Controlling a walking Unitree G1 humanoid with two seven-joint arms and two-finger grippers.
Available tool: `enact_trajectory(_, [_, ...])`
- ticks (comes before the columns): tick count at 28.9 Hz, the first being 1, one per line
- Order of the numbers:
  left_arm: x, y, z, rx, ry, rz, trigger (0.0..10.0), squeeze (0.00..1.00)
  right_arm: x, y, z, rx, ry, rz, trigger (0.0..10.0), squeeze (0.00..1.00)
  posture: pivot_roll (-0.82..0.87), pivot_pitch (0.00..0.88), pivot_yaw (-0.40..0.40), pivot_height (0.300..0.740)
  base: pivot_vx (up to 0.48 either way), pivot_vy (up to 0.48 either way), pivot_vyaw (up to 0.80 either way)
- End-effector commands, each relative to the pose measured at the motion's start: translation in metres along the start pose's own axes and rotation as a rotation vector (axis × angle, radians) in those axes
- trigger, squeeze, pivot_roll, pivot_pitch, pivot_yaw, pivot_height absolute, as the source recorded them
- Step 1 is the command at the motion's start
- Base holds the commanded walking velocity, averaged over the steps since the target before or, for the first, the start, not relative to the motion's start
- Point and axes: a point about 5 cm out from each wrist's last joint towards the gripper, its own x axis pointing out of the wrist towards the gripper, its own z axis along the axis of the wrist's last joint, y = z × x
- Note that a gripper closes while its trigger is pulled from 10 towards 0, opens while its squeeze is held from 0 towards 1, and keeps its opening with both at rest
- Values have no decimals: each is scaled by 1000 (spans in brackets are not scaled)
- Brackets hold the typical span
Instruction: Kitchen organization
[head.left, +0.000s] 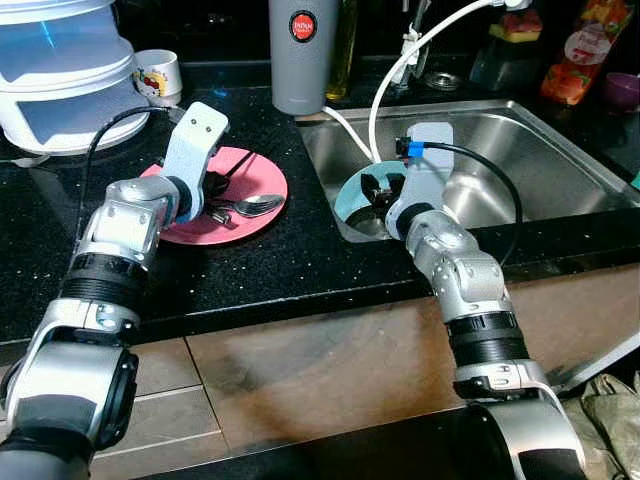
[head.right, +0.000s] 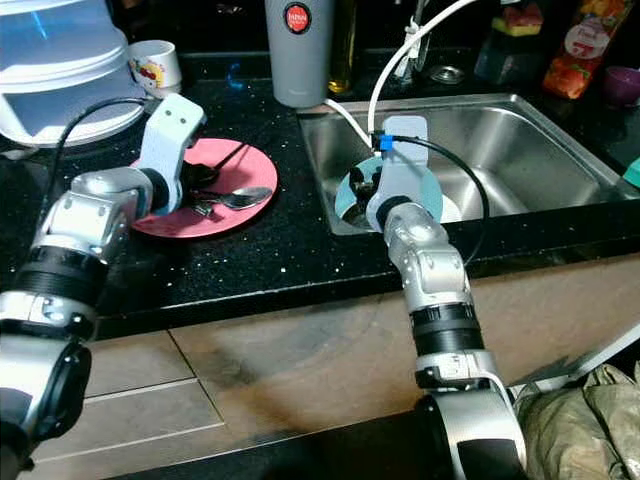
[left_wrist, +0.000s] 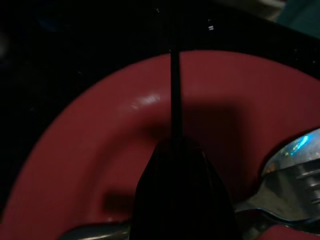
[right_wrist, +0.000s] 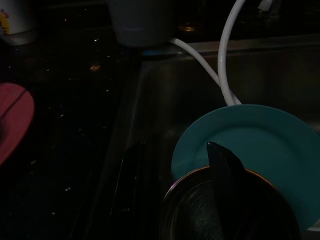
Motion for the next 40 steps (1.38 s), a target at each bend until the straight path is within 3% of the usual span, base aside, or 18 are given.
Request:
enact_trajectory(1, [-7,5,5,22,-49,32,0,0,0,-1,1,24,3,-1,10000,0,77,145,-5,740,0,0,0])
enact_trajectory(6, [-20,9,21,27,-179,59,0,0,0,-2,2,35,1,-4,10000,0,79,146,-7,740,0,0,0])
enact_trajectory(7, [-26,8,27,32,-255,48,0,0,0,-1,2,38,-1,-5,10000,0,77,144,-5,740,0,0,0])
enact_trajectory(11, [-40,0,28,31,-366,-15,0,0,0,0,5,63,-18,3,10000,0,83,142,-6,740,0,0,0])
enact_trajectory(13, [-40,0,28,31,-366,-15,0,0,0,0,5,63,-18,3,10000,0,83,142,-6,740,0,0,0])
enact_trajectory(14, [-47,-8,20,82,-375,-70,0,0,0,5,7,103,-32,37,10000,0,80,142,-5,740,0,0,0])
enact_trajectory(17, [-55,-14,12,122,-365,-106,0,0,-2,12,10,144,-47,84,10000,0,78,141,-6,740,0,0,0])
enact_trajectory(18, [-63,-16,4,153,-345,-114,0,0,-4,19,14,181,-73,140,10000,165,81,142,-2,740,0,0,0])
enact_trajectory(19, [-63,-16,4,153,-345,-114,0,0,-4,19,14,181,-73,140,10000,165,81,142,-2,740,0,0,0])
enact_trajectory(20, [-72,-15,-4,137,-336,-98,0,0,-6,25,17,260,-92,195,10000,1000,87,142,-6,740,0,0,0])
enact_trajectory(22, [-86,-15,-14,60,-326,-88,0,0,-9,33,21,388,-110,276,10000,1000,91,143,-10,740,0,0,0])
enact_trajectory(29, [-90,-27,-14,-4,-353,-122,0,0,-15,51,25,469,-100,406,10000,1000,84,139,-5,740,0,0,0])
enact_trajectory(35, [-91,-30,-12,-6,-366,-130,0,0,-17,55,26,508,-85,450,10000,1000,82,140,-4,740,0,0,0])
enact_trajectory(36, [-90,-33,-10,-11,-381,-130,0,0,-20,59,25,534,-62,493,10000,0,81,138,-4,740,0,0,0])
enact_trajectory(40, [-88,-43,-3,-33,-411,-151,0,0,-28,73,24,562,-28,590,10000,0,80,138,-4,740,0,0,0])
